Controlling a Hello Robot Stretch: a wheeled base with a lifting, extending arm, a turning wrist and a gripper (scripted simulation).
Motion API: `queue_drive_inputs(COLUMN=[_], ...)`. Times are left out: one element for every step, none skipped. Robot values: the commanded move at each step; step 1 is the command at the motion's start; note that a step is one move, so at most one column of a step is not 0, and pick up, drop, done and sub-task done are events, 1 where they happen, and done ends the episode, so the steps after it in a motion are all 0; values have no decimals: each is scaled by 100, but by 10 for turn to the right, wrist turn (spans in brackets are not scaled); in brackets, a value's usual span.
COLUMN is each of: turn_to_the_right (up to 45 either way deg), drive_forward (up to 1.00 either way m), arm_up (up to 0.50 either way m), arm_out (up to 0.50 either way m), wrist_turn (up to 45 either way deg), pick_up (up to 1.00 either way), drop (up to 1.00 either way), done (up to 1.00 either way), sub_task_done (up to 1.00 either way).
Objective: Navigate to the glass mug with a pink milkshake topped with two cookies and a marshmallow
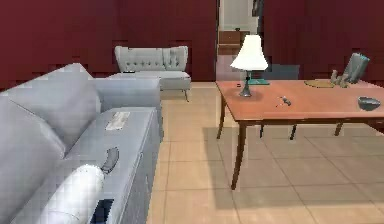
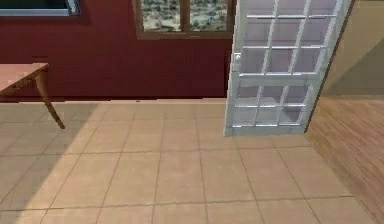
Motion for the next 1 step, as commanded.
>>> queue_drive_inputs(turn_to_the_right=[0], drive_forward=[100], arm_up=[0], arm_out=[0], wrist_turn=[0], pick_up=[0], drop=[0], done=[0], sub_task_done=[0])
